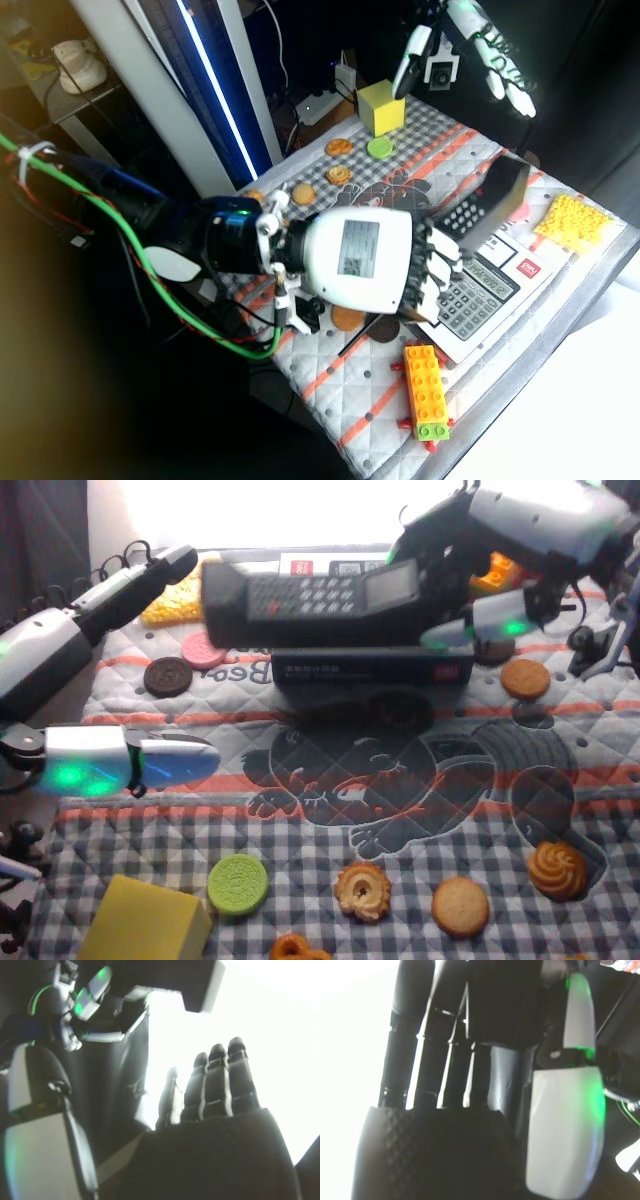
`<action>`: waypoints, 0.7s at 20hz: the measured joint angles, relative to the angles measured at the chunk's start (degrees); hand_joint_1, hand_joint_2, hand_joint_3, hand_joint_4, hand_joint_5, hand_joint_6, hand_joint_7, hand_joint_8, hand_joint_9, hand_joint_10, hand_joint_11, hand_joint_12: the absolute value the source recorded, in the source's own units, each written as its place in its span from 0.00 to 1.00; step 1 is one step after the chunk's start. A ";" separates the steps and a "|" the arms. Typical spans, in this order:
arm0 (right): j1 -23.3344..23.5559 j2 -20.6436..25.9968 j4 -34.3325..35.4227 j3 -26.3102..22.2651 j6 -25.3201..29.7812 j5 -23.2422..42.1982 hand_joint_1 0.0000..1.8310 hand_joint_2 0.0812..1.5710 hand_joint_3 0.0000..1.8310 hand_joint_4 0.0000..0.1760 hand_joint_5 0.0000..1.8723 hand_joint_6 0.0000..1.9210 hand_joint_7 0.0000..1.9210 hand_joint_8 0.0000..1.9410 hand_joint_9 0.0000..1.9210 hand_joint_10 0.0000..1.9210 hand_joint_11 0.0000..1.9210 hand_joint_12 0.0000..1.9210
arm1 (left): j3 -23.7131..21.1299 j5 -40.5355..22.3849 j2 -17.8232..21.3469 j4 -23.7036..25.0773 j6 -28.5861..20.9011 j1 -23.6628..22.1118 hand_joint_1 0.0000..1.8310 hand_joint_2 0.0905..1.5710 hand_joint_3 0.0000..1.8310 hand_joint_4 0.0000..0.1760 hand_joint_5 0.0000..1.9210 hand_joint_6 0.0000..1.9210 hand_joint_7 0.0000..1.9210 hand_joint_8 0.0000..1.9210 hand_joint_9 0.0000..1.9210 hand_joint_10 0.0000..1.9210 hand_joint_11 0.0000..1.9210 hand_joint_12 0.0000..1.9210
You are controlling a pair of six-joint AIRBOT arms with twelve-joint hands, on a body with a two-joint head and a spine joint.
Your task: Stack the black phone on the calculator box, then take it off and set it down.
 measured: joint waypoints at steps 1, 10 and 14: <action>-0.28 1.51 -1.18 -1.55 0.26 2.34 0.70 0.66 0.00 0.00 0.56 0.36 0.63 0.40 0.68 0.19 0.56 0.52 | 0.52 -0.33 0.17 0.39 -2.56 0.42 0.43 0.51 0.01 1.00 0.00 0.00 0.00 0.00 0.00 0.00 0.00 0.00; -16.20 14.95 -0.20 -12.26 0.11 20.81 0.70 0.65 0.00 0.00 0.59 0.35 0.62 0.36 0.61 0.33 0.55 0.47 | -1.99 -9.70 4.83 1.36 -11.19 7.96 0.45 0.54 0.01 0.96 0.00 0.00 0.01 0.00 0.00 0.00 0.00 0.00; -21.68 14.32 2.64 -12.59 0.31 22.08 0.70 0.63 0.00 0.00 0.59 0.36 0.71 0.21 0.74 0.07 0.58 0.45 | -0.90 -12.13 4.90 -1.44 -16.33 9.99 0.42 0.54 0.01 1.00 0.00 0.00 0.02 0.01 0.00 0.00 0.00 0.00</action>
